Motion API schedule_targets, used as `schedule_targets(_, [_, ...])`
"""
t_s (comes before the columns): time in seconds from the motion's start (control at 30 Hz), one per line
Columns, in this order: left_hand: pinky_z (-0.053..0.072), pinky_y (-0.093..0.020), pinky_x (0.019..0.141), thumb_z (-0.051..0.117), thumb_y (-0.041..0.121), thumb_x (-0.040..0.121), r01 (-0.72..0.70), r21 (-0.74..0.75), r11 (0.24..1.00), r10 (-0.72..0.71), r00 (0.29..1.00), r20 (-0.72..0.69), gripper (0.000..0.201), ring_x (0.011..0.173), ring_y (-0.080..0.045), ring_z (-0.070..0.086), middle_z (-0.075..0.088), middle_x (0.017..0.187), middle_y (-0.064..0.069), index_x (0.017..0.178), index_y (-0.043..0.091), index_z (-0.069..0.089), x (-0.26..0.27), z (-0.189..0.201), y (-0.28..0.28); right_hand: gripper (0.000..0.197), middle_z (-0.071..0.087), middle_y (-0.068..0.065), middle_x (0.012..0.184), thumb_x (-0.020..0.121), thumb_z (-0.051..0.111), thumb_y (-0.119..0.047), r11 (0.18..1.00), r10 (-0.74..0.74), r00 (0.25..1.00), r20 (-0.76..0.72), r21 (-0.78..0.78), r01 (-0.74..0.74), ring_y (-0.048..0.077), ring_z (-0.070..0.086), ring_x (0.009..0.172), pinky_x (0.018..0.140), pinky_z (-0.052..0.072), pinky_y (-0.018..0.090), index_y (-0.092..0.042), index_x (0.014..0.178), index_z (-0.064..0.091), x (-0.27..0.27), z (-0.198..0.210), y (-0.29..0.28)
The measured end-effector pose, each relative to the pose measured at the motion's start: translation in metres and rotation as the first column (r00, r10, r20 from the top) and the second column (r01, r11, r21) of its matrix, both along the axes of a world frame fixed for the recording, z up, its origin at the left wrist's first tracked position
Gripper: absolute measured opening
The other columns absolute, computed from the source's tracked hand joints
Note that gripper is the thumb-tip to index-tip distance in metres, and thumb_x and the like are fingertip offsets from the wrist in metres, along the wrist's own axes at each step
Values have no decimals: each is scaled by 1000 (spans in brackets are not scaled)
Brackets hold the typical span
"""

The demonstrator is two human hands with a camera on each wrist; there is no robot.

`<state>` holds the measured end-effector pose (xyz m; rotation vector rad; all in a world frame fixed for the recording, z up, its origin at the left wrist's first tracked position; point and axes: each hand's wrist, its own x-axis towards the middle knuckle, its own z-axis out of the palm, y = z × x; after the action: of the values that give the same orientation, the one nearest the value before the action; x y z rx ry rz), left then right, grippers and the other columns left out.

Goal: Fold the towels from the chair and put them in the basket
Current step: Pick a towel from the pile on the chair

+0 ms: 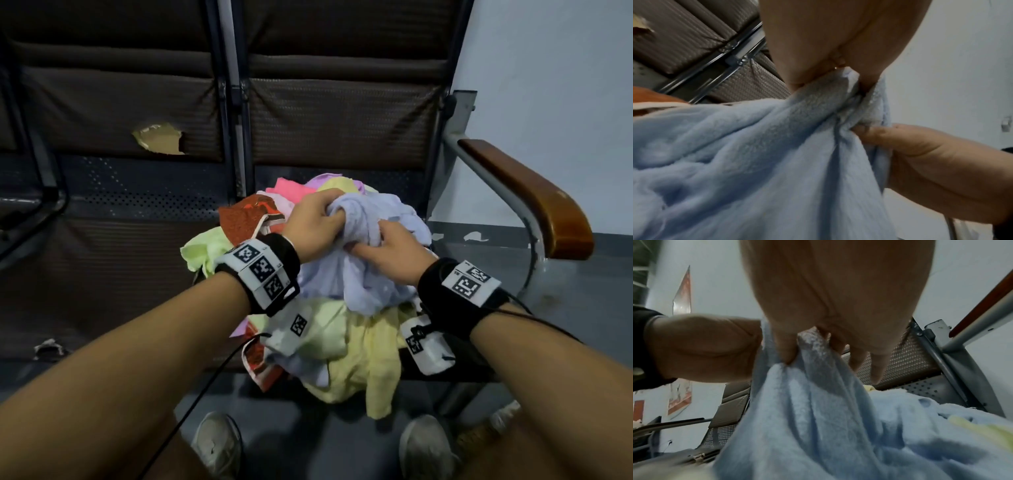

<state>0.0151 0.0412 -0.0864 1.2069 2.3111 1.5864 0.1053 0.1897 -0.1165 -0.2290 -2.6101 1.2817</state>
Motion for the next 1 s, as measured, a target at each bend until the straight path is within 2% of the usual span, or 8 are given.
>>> schedule_targets(0.2, [50, -37, 92, 80, 51, 74, -7, -434, 901, 73, 988, 137, 81, 106, -21, 60, 60, 119, -3, 134, 14, 40, -9, -57, -17, 17, 73, -3, 91, 97, 55, -26, 952, -271, 949, -160, -189, 240, 12, 70, 90, 72, 54, 20, -20, 99, 71, -8, 8, 15])
schedule_targets(0.3, [45, -33, 79, 63, 45, 90, -68, -650, 757, 15, 996, -87, 39, 100, -32, 62, 67, 110, -13, 108, 12, 55, -13, -74, -17, 21, 74, 0, 106, 97, 57, -28, 880, -323, 916, -240, -431, 198, 12, 70, 102, 88, 58, 32, -19, 111, 69, -12, 21, 22])
schedule_targets(0.4, [46, -36, 76, 48, 33, 96, -194, -447, 873, 146, 979, -139, 31, 93, -33, 64, 69, 101, -19, 95, 6, 63, -21, -68, -13, 36, 66, 8, 114, 92, 63, -20, 918, -353, 902, -248, -280, 282, 15, 65, 104, 91, 54, 43, -8, 124, 54, -13, 20, 36])
schedule_targets(0.57, [48, -19, 61, 57, 26, 88, -196, -23, 980, 193, 928, 319, 18, 69, -9, 58, 67, 71, 8, 77, 17, 68, -22, -29, 0, 106, 37, 1, 145, 67, 88, -43, 993, -75, 997, -34, 87, 78, 14, 39, 132, 108, 36, 29, -25, 148, 21, -4, -8, 27])
schedule_targets(0.7, [53, -44, 94, 53, 45, 82, -45, 21, 999, 29, 878, 478, 44, 98, -29, 68, 74, 99, -12, 88, 7, 73, -28, -14, 1, 16, 64, -11, 86, 89, 69, -39, 974, 15, 995, 102, 222, -37, 5, 59, 82, 78, 44, 31, -25, 89, 62, -10, -21, 15])
schedule_targets(0.8, [49, -50, 99, 50, 46, 75, -74, -134, 988, 125, 894, 431, 53, 109, -35, 64, 71, 109, -19, 99, 4, 72, -39, -21, -9, 39, 43, -5, 61, 100, 54, -32, 977, -75, 997, 21, 200, 69, 11, 42, 58, 62, 35, 33, -15, 67, 45, -9, -18, 18])
schedule_targets(0.9, [49, -36, 82, 55, 40, 76, -248, -414, 876, 306, 949, 80, 43, 98, -29, 63, 71, 105, -14, 100, 8, 70, -50, -42, -23, 37, 44, -8, 63, 103, 48, -30, 982, -190, 976, -110, -28, 188, 4, 42, 58, 61, 36, 26, -16, 69, 46, -10, -9, 19])
schedule_targets(1.0, [41, -28, 74, 55, 11, 81, -360, -369, 857, 350, 932, -97, 24, 95, -28, 62, 67, 97, -6, 104, 18, 61, -49, -52, -31, 32, 46, -13, 61, 102, 54, -28, 985, -162, 965, -208, -88, 146, -3, 42, 54, 56, 35, 14, -21, 70, 51, -11, 2, 13])
